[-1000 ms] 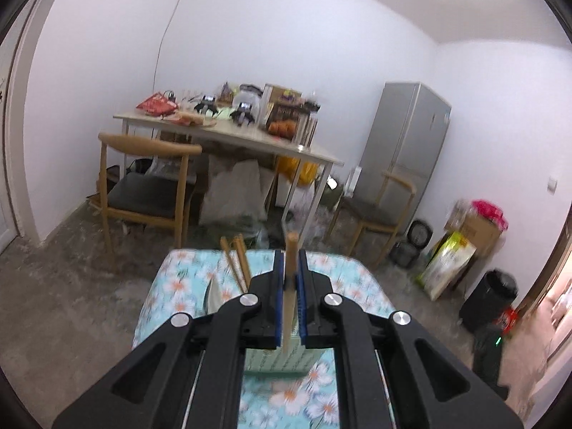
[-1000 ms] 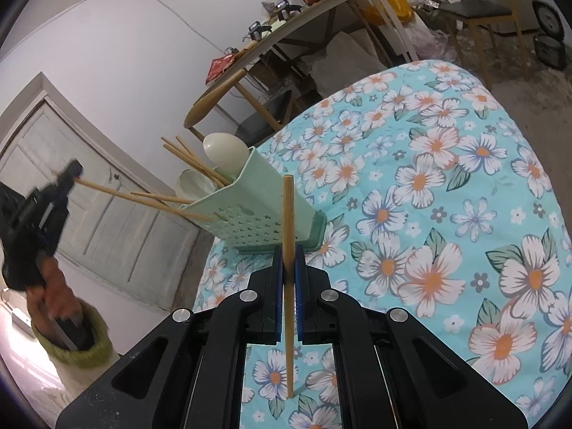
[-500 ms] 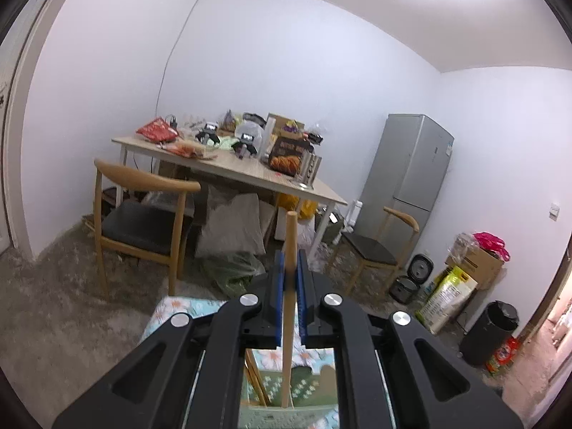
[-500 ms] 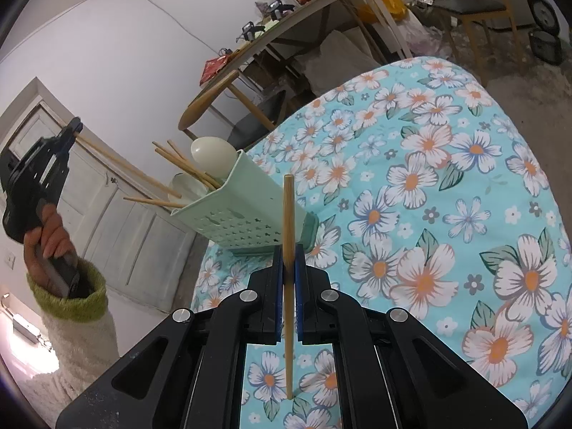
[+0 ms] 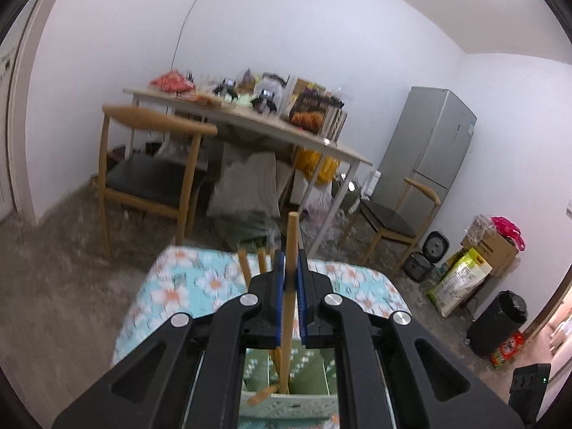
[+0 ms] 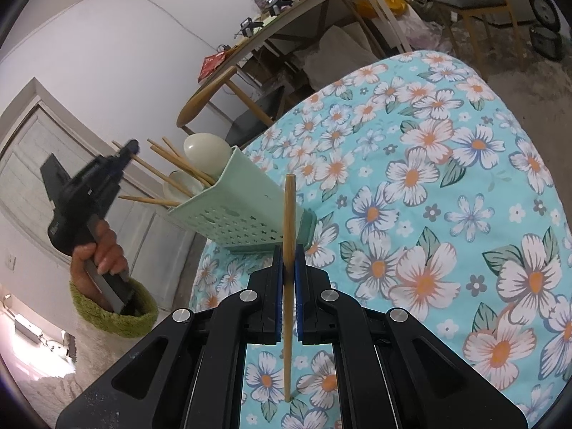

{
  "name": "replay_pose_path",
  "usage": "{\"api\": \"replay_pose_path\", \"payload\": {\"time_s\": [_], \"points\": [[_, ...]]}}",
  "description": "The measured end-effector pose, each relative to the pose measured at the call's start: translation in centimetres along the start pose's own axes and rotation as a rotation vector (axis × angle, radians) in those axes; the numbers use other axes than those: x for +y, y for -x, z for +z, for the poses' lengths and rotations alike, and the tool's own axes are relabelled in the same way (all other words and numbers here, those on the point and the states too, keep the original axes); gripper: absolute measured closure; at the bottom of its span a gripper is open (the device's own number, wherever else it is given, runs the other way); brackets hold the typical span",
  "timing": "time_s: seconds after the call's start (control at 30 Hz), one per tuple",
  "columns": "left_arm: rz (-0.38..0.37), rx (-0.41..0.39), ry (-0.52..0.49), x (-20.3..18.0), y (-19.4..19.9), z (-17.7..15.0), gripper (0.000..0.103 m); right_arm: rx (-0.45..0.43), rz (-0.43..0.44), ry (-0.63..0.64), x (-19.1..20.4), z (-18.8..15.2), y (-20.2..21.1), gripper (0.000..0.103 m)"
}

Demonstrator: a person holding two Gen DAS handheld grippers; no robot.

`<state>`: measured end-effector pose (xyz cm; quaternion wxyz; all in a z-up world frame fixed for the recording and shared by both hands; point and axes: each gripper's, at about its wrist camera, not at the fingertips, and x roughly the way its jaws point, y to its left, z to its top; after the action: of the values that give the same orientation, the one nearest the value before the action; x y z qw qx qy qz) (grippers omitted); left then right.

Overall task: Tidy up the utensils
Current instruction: 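Open the left gripper to release its chopstick into the holder, then lower the right gripper's chopstick into the green holder and open it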

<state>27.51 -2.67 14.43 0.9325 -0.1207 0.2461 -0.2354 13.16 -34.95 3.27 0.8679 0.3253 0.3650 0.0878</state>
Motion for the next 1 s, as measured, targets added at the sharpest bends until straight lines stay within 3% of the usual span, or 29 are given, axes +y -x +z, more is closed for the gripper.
{"api": "replay_pose_path", "payload": {"time_s": [0.1, 0.23, 0.43, 0.53, 0.73, 0.87, 1.0], "points": [[-0.017, 0.034, 0.011, 0.5, 0.0, -0.6, 0.095, -0.004, -0.004, 0.010, 0.3, 0.1, 0.1, 0.099], [-0.028, 0.029, 0.014, 0.5, 1.0, -1.1, 0.066, -0.019, -0.009, 0.040, 1.3, 0.6, 0.6, 0.099], [-0.028, -0.004, -0.011, 0.5, 3.9, -1.8, 0.035, -0.097, 0.006, 0.141, 4.9, 2.9, 2.6, 0.099], [-0.011, -0.018, -0.018, 1.0, 5.7, -2.8, 0.027, -0.168, 0.020, 0.221, 7.6, 4.7, 4.2, 0.099], [0.029, -0.011, 0.015, 3.0, 8.8, -6.4, 0.020, -0.284, 0.083, 0.377, 13.8, 8.2, 5.5, 0.099], [0.055, 0.055, 0.031, 4.0, 9.3, -9.4, 0.019, -0.333, 0.107, 0.470, 17.7, 9.8, 4.5, 0.099], [0.068, 0.142, 0.052, 4.6, 9.1, -12.7, 0.019, -0.371, 0.070, 0.555, 20.6, 10.8, 2.7, 0.099]]}}
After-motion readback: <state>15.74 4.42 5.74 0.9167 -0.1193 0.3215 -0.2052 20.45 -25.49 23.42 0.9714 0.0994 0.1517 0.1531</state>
